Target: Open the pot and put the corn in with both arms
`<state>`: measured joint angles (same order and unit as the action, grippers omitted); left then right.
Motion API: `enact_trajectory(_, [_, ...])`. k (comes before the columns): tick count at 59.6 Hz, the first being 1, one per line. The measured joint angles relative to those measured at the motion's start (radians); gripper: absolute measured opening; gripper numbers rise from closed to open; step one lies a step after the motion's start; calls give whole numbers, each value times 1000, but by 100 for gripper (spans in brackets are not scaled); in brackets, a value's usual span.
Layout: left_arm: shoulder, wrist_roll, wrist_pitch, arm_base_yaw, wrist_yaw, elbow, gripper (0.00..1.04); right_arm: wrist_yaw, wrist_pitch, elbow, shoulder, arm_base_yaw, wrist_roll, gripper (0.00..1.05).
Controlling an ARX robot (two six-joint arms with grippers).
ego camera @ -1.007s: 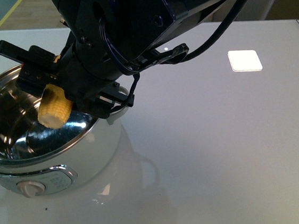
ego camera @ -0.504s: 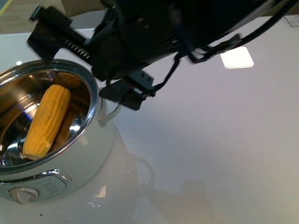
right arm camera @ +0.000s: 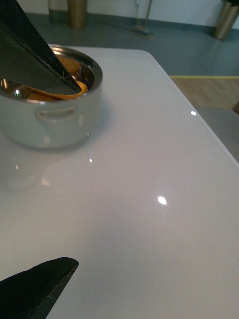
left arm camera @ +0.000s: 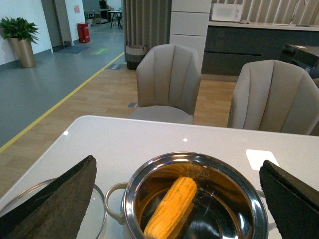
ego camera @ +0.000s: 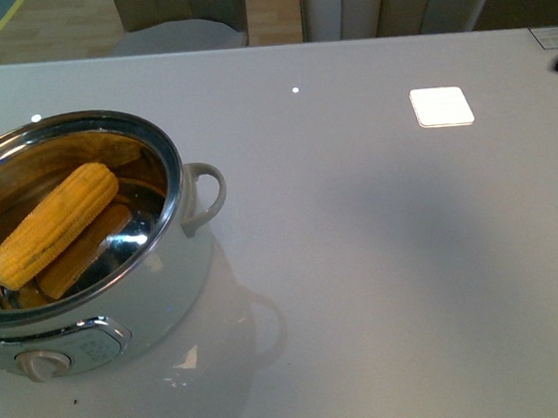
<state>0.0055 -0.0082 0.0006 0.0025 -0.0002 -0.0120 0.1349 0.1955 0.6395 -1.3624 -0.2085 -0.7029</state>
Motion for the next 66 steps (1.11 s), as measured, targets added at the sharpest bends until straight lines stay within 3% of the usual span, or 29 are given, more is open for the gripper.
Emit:
enact_trajectory(13, [0,0,0,0,0,0,98,-49,-103,-143,291,205,218,96])
enact_trajectory(30, [0,0,0,0,0,0,98,-61,-87,-178,320,227,299,95])
enact_trajectory(33, [0,0,0,0,0,0,98,-119,175,-265,311,217,411,86])
enact_trajectory(40, [0,0,0,0,0,0,98,-131,557,-425,349,213,607,62])
enact_trajectory(54, [0,0,0,0,0,0,98,-133,540,-512,484,213,681,21])
enact_trajectory(58, [0,0,0,0,0,0,98,-133,509,-540,547,212,690,3])
enact_trajectory(66, [0,0,0,0,0,0,98,-134,459,-566,623,212,696,2])
